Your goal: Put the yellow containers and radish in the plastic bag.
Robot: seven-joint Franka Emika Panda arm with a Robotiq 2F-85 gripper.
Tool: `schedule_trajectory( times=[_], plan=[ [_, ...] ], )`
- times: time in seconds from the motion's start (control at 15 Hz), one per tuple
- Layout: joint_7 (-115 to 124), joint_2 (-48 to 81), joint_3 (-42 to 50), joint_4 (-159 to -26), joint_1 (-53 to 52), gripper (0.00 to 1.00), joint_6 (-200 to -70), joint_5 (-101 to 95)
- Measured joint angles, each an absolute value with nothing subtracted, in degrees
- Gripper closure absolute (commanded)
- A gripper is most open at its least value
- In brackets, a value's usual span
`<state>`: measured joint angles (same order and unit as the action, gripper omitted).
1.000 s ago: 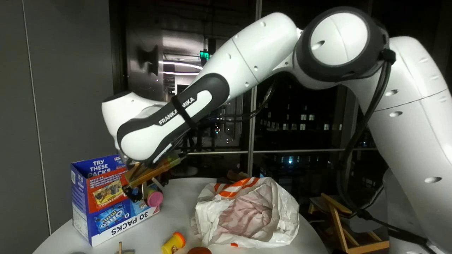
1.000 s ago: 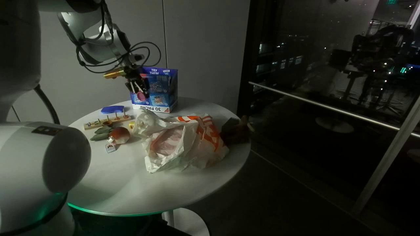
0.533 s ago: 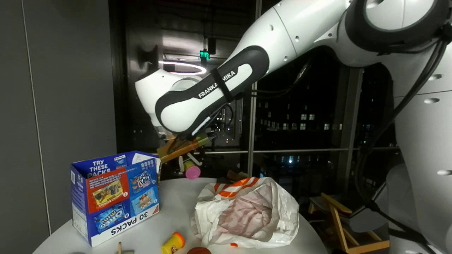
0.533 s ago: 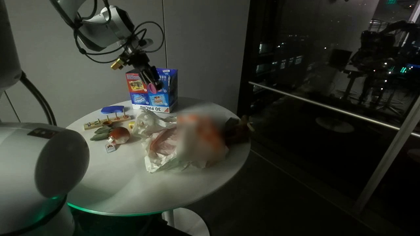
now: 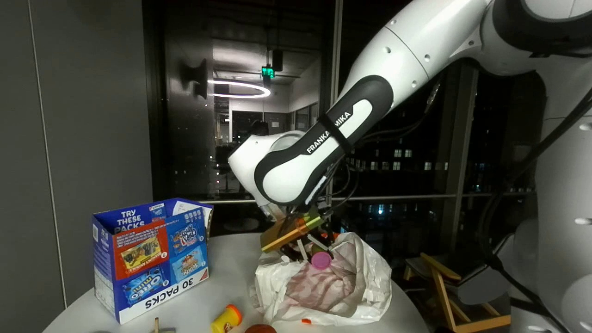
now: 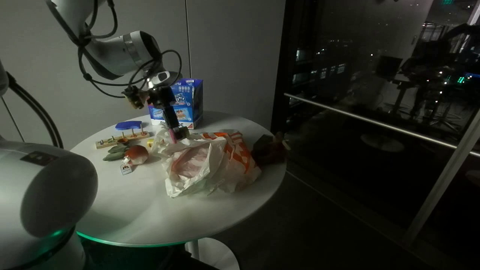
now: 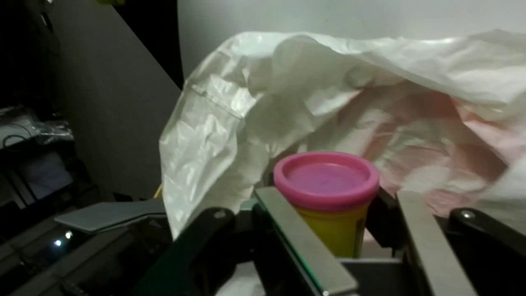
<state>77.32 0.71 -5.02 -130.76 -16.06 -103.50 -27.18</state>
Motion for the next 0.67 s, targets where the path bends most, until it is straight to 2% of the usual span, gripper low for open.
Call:
schedule_trajectory(
  times=[0.4, 0.47, 0.53, 0.67],
  plan=[
    [82.1, 1.9, -5.6, -138.9, -12.1, 0.77, -108.5, -26.0],
    [83.3, 2.8, -5.5, -139.5, -11.4, 0.27, -110.2, -27.1],
    [84.4, 3.8, -5.4, -139.8, -10.8, 0.26, -111.7, -28.2],
    [87.0, 5.4, -5.3, -139.9, -10.1, 0.13, -114.0, -30.8]
  ],
)
